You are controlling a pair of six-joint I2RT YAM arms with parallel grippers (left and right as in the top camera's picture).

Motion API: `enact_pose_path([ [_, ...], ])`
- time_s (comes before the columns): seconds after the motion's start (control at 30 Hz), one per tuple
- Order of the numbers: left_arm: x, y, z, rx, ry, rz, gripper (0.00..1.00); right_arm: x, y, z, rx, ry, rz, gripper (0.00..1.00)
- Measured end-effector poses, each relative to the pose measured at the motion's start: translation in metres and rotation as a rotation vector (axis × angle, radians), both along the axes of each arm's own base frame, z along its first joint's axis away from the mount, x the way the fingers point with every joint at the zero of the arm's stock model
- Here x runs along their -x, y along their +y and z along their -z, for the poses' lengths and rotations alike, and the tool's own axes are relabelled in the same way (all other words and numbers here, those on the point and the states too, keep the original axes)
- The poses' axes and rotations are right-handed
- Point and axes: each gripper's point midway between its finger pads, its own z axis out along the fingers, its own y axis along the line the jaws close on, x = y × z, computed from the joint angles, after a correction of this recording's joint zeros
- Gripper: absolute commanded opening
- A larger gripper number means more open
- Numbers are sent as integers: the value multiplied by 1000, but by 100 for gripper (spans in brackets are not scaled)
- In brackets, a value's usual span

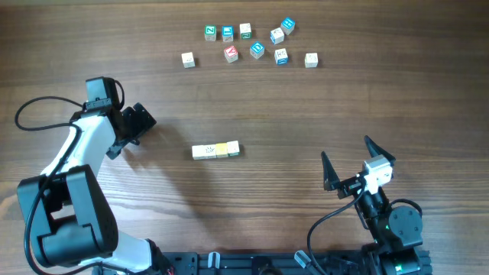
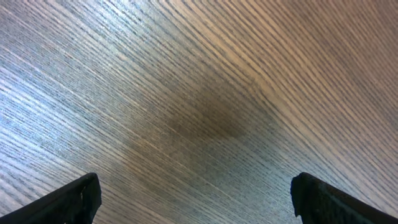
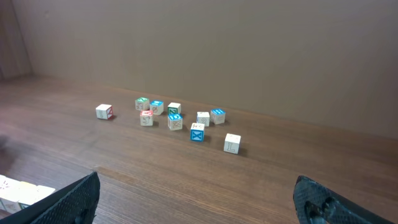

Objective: Form a horizontal line
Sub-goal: 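Raise the left arm and reach toward the block cluster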

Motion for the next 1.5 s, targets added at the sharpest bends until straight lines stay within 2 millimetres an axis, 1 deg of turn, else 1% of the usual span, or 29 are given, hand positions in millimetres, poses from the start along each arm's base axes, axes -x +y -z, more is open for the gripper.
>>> enact_pose_path([
  [0.03, -3, 1, -2, -3, -15, 0, 100, 0, 0, 0, 0, 0, 0, 100],
  [0.07, -6, 1, -8, -9, -39, 1, 100, 0, 0, 0, 0, 0, 0, 100],
  [0.1, -10, 2, -20, -20, -77, 6, 100, 0, 0, 0, 0, 0, 0, 100],
  [0.13, -15, 3, -44, -39, -149, 12, 100, 0, 0, 0, 0, 1, 0, 100],
  [0.17, -18, 4, -77, -60, -243, 14, 100, 0, 0, 0, 0, 0, 0, 100],
  [0.2, -19, 4, -115, -87, -354, 16, 100, 0, 0, 0, 0, 1, 0, 100],
  [0.23, -13, 3, -172, -125, -514, 14, 100, 0, 0, 0, 0, 1, 0, 100],
  [0.27, -5, 2, -195, -140, -574, 13, 100, 0, 0, 0, 0, 2, 0, 100],
  [0.3, 7, -1, -226, -161, -665, 13, 100, 0, 0, 0, 0, 2, 0, 100],
  [0.33, 18, -3, -250, -180, -738, 14, 100, 0, 0, 0, 0, 2, 0, 100],
  [0.37, 25, -4, -260, -188, -768, 13, 100, 0, 0, 0, 1, 1, 0, 100],
  [0.4, 29, -5, -264, -191, -779, 13, 100, 0, 0, 0, 0, 2, 0, 100],
  [0.47, 32, -6, -263, -189, -771, 13, 100, 0, 0, 0, 0, 2, 0, 100],
  [0.6, 25, -4, -248, -177, -718, 14, 100, 0, 0, 0, 0, 2, 0, 100],
  [0.73, 16, -2, -226, -160, -647, 15, 100, 0, 0, 0, 0, 2, 0, 100],
  [0.8, 15, -2, -222, -157, -636, 15, 100, 0, 0, 0, 1, 2, 0, 100],
  [1.5, 14, -5, -222, -143, -639, 26, 100, 0, 0, 0, 0, 2, 0, 100],
])
